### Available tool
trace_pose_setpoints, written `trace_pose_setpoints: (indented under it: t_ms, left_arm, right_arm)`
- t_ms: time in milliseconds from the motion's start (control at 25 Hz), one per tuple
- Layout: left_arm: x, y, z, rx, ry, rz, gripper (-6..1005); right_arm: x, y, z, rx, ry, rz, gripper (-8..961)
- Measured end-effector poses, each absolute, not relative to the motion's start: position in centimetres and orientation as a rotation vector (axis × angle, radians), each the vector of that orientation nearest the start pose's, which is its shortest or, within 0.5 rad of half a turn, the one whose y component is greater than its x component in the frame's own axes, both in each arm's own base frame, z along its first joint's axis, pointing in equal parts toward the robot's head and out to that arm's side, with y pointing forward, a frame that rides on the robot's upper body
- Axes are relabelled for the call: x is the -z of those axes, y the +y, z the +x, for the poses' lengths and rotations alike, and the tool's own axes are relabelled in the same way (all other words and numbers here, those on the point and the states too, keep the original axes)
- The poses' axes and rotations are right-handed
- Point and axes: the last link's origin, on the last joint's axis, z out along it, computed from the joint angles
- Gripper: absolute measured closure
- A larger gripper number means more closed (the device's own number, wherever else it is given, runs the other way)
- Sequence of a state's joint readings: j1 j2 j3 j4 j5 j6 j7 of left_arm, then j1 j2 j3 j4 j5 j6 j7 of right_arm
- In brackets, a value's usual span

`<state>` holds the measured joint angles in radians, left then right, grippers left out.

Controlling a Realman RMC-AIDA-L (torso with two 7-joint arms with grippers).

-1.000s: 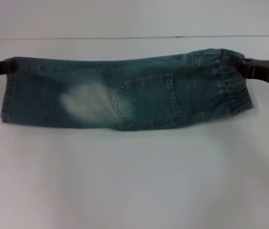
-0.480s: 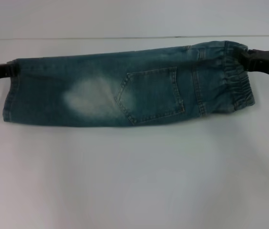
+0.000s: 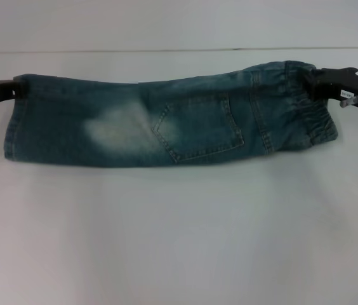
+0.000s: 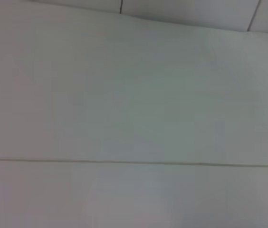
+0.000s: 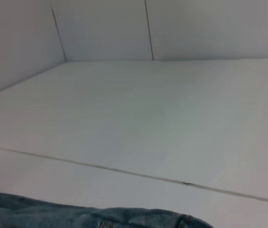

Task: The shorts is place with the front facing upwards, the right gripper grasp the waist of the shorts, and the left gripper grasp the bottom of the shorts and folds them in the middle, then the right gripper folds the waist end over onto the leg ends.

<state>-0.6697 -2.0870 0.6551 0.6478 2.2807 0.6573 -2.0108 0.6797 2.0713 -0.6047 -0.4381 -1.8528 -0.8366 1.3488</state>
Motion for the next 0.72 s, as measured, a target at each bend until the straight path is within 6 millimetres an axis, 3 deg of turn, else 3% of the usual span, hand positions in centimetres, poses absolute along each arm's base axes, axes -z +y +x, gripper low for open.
trace_pose_setpoints:
  t_ms: [360, 560, 720]
  left_arm:
    - [-3.54, 43.89, -31.09, 0.338, -1.143, -1.808, 910]
    - [-3.51, 43.91, -31.39, 0.336, -1.142, -1.773, 754]
    - [-3.67, 43.92, -31.65, 0.329, -1.140, -1.750, 600]
  right_arm:
    - [-0.33, 42.73, 29.11, -0.471, 0.878, -2.079, 780]
    - [-0.36, 43.00, 29.51, -0.435, 0.901, -2.060, 746]
    - [-0.37, 43.13, 29.49, -0.431, 0.914, -2.058, 580]
